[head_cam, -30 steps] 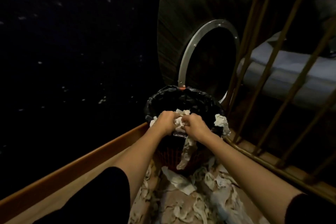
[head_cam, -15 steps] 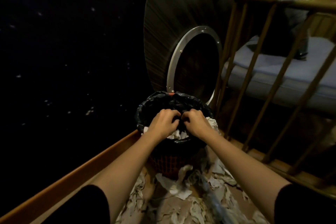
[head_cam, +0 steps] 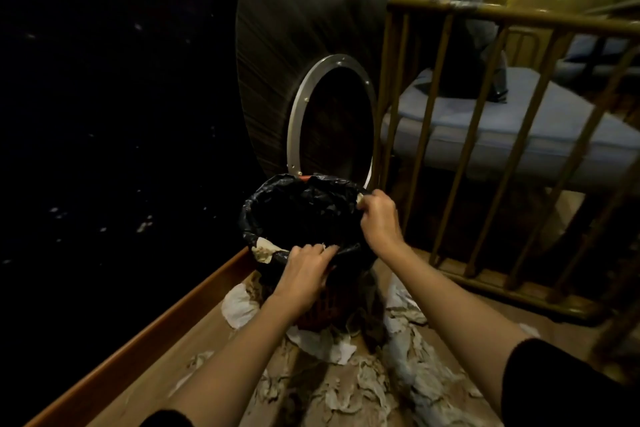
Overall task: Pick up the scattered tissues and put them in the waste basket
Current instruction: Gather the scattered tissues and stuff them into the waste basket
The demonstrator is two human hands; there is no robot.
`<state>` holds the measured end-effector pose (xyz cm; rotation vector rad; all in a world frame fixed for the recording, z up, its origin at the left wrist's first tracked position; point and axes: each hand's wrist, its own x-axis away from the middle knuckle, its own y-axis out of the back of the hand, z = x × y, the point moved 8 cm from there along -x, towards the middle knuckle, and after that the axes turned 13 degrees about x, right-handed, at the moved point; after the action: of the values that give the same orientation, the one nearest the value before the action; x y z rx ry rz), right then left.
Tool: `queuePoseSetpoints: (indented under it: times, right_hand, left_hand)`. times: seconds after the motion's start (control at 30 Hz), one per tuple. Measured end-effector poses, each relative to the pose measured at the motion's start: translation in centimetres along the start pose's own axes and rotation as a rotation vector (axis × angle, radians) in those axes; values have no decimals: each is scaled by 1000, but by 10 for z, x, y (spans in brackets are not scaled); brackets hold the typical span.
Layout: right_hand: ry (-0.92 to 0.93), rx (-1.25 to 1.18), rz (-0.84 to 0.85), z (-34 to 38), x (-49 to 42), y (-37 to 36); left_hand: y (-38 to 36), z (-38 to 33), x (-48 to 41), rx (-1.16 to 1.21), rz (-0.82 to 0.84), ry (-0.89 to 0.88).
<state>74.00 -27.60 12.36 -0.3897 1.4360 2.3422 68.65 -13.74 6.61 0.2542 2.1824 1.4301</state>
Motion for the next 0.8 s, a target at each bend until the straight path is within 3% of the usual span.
queuePoseSetpoints:
  times: [0.1, 0.27, 0.37, 0.43, 0.53, 0.67, 0.8]
  right_hand:
    - [127, -44, 70, 43, -18, -19]
    - [368, -74, 552, 117, -2, -74]
    - [540, -53, 706, 154, 28, -102]
    - [608, -19, 720, 163, 37, -111]
    - [561, -73, 728, 156, 32, -110]
    - [378, -120, 641, 124, 9, -95]
    - [256, -27, 544, 73, -13, -82]
  left_hand:
    - [2, -1, 2, 44, 34, 25]
    - [3, 0, -5, 64, 105, 61]
    - [-12, 22, 10, 130, 170, 234]
    - [-17, 29, 14, 76, 187, 264]
    - [-15, 14, 10, 189, 246, 190]
    - [3, 1, -3, 142, 70, 61]
    - [-4, 4, -5, 69, 17, -7]
